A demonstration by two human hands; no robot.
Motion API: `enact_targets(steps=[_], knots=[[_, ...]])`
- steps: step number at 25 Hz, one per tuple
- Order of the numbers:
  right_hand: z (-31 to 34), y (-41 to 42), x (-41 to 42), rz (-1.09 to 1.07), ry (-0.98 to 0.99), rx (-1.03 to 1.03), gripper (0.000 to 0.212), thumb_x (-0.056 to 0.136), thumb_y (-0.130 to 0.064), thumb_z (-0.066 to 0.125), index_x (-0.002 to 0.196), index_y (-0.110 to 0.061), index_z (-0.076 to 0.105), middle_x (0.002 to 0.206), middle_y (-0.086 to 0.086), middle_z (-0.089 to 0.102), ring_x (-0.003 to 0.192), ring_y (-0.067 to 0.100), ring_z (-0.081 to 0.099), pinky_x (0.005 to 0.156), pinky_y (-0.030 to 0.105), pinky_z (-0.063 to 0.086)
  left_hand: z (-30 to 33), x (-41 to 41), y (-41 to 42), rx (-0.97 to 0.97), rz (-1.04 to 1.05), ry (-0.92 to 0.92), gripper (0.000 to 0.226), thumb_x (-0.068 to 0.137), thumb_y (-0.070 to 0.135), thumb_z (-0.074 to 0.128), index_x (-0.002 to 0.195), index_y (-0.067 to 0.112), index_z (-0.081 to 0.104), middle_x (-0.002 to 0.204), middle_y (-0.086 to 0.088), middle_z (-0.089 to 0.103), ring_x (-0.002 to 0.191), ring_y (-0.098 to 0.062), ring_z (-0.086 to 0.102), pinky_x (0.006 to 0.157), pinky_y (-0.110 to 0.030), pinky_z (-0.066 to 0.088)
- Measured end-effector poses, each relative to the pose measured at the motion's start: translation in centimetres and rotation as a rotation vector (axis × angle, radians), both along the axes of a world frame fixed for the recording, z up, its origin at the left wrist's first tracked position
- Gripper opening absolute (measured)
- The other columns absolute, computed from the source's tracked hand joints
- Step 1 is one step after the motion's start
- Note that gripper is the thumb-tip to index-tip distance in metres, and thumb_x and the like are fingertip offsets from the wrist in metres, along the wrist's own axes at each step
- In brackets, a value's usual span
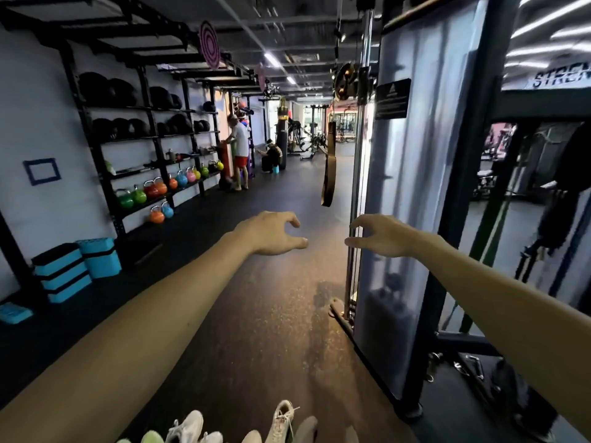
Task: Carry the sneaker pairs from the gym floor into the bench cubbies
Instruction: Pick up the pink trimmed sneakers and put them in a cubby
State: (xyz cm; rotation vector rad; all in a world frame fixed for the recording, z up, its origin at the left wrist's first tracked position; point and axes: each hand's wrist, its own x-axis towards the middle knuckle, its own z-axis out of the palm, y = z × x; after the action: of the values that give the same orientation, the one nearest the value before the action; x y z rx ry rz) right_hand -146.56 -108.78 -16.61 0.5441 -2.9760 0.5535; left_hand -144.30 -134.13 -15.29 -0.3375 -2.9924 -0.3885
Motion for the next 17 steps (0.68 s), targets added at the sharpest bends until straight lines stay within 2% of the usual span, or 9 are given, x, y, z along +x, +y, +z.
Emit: enact_targets(steps=[2, 4, 8, 12, 17], knots=[[-2.1, 0.1, -5.4, -0.005, -0.018, 0.010, 0.058, 0.088, -0.051, 0.056, 0.135, -0.019, 0.044, 0.141, 0.006, 0.044, 0.119, 0.027, 0.049, 0.091, 0.031, 0.036, -2.4, -5.0, 0.3, 0.014, 0.020, -0.027, 0.057, 0.075, 0.066, 0.057, 0.124, 0.037, 0.048, 0.138, -0.003, 0.046, 0.115, -0.023, 0.051, 0.088, -0.041, 0.045], [-5.0, -0.2, -10.2, -0.001, -0.055, 0.029, 0.056, 0.087, -0.050, 0.056, 0.133, -0.019, 0.046, 0.141, 0.006, 0.045, 0.122, 0.026, 0.046, 0.092, 0.031, 0.033, -6.0, -9.3, 0.4, 0.010, 0.030, -0.060, 0.056, 0.075, 0.066, 0.056, 0.122, 0.038, 0.048, 0.136, -0.001, 0.048, 0.113, -0.022, 0.052, 0.084, -0.040, 0.044], [-11.7, -1.2, -17.0, -0.002, -0.113, 0.052, 0.053, 0.087, -0.051, 0.056, 0.131, -0.022, 0.047, 0.135, 0.006, 0.047, 0.117, 0.026, 0.048, 0.092, 0.034, 0.035, -12.9, -16.0, 0.5, -0.029, 0.033, -0.108, 0.057, 0.074, 0.066, 0.058, 0.123, 0.039, 0.046, 0.137, 0.001, 0.048, 0.115, -0.023, 0.051, 0.089, -0.041, 0.043], [-24.1, -2.2, -22.3, 0.005, -0.192, 0.033, 0.050, 0.086, -0.050, 0.058, 0.127, -0.022, 0.051, 0.126, 0.005, 0.051, 0.104, 0.019, 0.051, 0.084, 0.028, 0.036, -24.4, -21.9, 0.0, -0.039, -0.025, -0.222, 0.057, 0.076, 0.063, 0.056, 0.126, 0.039, 0.043, 0.132, 0.002, 0.050, 0.112, -0.022, 0.053, 0.092, -0.044, 0.046], [-42.9, -2.1, -24.4, -0.041, -0.346, -0.004, 0.047, 0.087, -0.048, 0.057, 0.127, -0.025, 0.049, 0.129, 0.005, 0.050, 0.114, 0.025, 0.051, 0.088, 0.033, 0.040, -43.4, -24.1, -0.8, -0.084, -0.049, -0.413, 0.060, 0.078, 0.061, 0.055, 0.131, 0.038, 0.038, 0.128, 0.001, 0.050, 0.113, -0.024, 0.053, 0.091, -0.041, 0.044]])
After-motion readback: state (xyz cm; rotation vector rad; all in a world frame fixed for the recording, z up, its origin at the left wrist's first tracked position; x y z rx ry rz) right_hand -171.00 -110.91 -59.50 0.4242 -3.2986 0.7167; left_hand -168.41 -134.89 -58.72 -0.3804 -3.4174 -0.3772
